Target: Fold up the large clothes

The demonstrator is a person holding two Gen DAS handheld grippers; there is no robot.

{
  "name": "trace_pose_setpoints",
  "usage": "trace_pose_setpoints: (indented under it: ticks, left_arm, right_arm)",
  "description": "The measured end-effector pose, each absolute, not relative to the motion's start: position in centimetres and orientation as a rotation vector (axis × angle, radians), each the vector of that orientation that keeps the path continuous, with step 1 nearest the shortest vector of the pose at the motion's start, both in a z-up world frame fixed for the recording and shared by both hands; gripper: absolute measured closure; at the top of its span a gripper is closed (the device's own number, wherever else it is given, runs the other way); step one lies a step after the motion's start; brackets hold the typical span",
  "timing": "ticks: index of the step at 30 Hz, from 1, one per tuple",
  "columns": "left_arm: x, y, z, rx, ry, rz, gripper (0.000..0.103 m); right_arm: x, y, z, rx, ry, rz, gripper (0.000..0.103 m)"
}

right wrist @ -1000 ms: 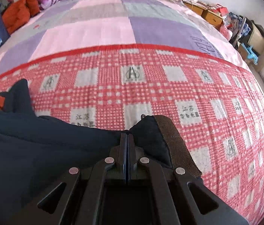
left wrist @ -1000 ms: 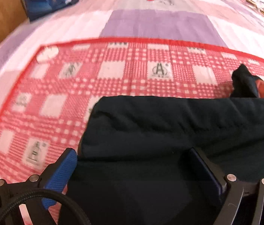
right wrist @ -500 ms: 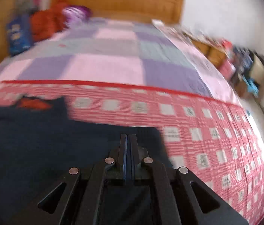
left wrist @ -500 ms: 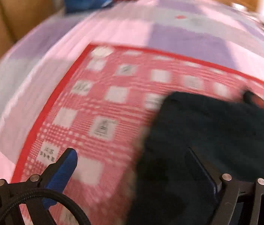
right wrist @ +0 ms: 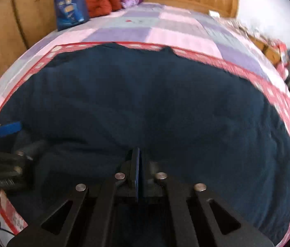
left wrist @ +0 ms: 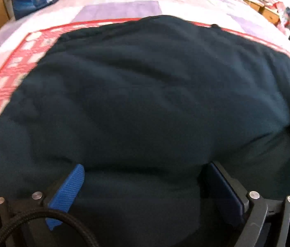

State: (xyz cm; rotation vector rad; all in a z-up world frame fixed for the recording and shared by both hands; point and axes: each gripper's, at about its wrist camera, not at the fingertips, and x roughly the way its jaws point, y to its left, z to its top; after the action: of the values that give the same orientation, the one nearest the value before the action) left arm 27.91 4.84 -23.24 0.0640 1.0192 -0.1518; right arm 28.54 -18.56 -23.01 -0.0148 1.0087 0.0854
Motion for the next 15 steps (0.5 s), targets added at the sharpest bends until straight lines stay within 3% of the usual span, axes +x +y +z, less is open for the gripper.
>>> trace_pose_setpoints:
  ticks: [10, 15]
  left_arm:
    - [28.4, 16.0, -24.8, 0.051, 1.092, 0.09, 0.001]
    - [28.1, 17.0, -25.1, 0.058, 1.096, 0.084, 0.001]
  right_arm:
    - [25.8, -30.2, -22.5, -0.005, 1.036, -0.122, 0.103]
    - [23.9, -33.6, -22.4, 0.015, 1.036, -0.195, 0.103]
